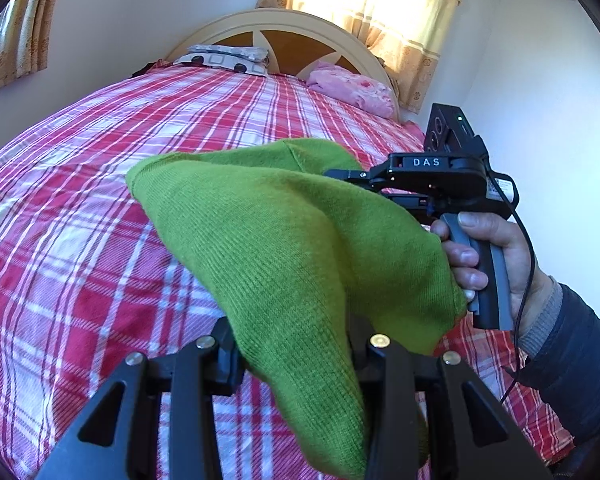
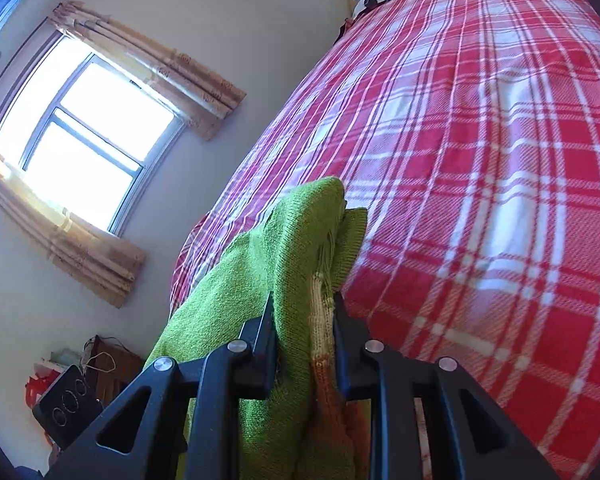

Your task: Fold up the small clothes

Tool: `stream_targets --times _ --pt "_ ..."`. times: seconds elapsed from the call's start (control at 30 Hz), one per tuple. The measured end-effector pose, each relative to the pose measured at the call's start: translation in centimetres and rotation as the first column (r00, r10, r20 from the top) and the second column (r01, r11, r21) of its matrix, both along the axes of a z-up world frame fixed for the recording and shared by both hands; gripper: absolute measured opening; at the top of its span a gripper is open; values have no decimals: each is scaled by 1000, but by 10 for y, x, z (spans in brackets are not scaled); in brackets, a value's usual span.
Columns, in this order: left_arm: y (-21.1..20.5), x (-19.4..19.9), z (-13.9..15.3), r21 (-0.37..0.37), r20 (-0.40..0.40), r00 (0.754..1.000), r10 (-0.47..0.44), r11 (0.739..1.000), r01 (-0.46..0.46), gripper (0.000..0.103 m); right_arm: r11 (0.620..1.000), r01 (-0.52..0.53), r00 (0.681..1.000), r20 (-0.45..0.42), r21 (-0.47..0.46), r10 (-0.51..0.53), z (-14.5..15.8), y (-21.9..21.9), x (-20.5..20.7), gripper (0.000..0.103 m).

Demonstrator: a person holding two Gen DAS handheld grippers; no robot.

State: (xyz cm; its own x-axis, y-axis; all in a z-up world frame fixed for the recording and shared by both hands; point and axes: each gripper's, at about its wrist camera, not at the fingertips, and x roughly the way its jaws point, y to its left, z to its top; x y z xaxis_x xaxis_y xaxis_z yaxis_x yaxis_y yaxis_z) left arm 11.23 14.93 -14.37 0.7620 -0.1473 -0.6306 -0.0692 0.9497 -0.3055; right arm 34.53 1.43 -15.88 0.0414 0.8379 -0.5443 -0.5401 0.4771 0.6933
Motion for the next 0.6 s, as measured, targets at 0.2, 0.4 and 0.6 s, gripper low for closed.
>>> stream_targets --times 0.2,0.4,0.6 --pt "10 -13 -3 10 -5 1000 9 1000 -9 38 1000 -28 1000 -9 0 28 -3 19 -10 23" --pt "19 -24 -11 23 -22 999 23 999 -23 38 998 -59 998 -22 -1 59 -14 32 -17 23" --pt "23 -32 -22 15 -41 999 31 999 -30 38 998 -69 997 -46 -9 69 -28 41 -22 23"
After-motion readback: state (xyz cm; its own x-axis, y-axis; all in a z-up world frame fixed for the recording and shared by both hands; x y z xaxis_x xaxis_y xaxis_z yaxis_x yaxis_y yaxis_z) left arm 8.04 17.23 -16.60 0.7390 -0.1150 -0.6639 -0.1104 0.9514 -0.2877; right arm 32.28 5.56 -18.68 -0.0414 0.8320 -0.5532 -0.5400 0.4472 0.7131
